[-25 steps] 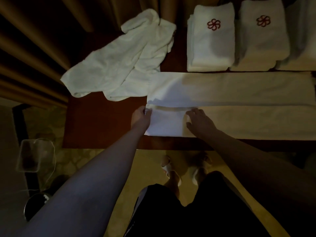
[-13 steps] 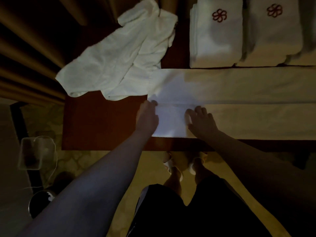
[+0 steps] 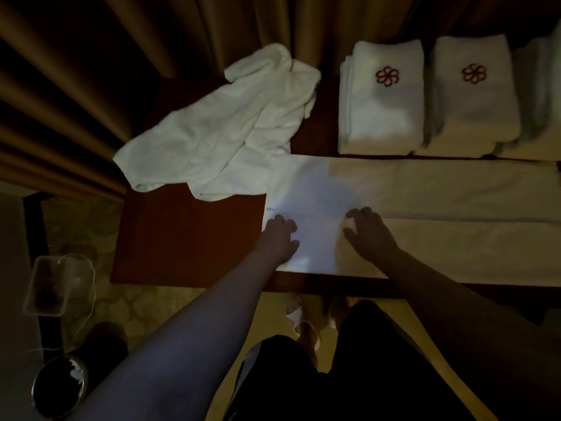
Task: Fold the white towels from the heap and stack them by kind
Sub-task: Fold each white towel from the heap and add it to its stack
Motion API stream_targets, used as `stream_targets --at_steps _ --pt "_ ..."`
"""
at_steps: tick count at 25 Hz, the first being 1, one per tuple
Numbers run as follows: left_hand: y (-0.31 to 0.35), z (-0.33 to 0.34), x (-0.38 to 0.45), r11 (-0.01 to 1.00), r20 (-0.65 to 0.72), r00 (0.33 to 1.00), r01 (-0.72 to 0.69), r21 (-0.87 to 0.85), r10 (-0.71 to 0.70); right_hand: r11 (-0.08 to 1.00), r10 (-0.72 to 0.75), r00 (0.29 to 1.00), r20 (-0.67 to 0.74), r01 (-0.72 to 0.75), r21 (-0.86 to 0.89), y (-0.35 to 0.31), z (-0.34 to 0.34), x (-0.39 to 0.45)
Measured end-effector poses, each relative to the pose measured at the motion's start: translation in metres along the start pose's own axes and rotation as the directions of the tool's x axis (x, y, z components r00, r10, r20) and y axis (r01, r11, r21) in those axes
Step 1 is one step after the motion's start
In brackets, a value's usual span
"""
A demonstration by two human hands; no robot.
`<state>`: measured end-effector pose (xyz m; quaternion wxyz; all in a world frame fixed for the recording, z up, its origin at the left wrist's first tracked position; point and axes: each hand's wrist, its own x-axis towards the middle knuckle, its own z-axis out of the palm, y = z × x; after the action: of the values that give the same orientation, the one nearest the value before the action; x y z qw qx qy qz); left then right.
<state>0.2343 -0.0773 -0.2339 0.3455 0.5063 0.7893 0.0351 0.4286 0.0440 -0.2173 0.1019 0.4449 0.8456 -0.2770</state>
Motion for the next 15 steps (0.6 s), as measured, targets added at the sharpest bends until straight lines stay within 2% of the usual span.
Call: stream_targets --at_steps 4,7,10,13,15 --pt "0.006 -0.029 0.036 0.993 -0.031 0.995 0.096 -0.070 -0.098 0.999 0.053 0.994 -0.090 -0.054 -0.002 0.025 -0.031 0.027" --pt "0.020 -0.045 0.064 0.997 -0.126 0.990 0.054 -0.063 -0.061 1.000 0.001 0.994 -0.113 -0.004 -0.029 0.038 -0.049 0.054" --pt "0.032 -0.057 0.092 0.997 -0.214 0.977 -0.010 -0.074 -0.006 0.990 -0.105 0.993 -0.055 0.099 -0.105 0.047 -0.056 0.075" --pt "0.044 -0.066 0.115 0.996 -0.308 0.951 -0.061 -0.068 0.038 0.993 -0.070 0.998 -0.008 0.069 -0.096 0.053 -0.054 0.092" --pt "0.052 -0.074 0.128 1.000 -0.295 0.955 -0.029 -0.007 0.026 0.995 -0.061 0.998 -0.029 0.058 -0.085 0.054 -0.052 0.103"
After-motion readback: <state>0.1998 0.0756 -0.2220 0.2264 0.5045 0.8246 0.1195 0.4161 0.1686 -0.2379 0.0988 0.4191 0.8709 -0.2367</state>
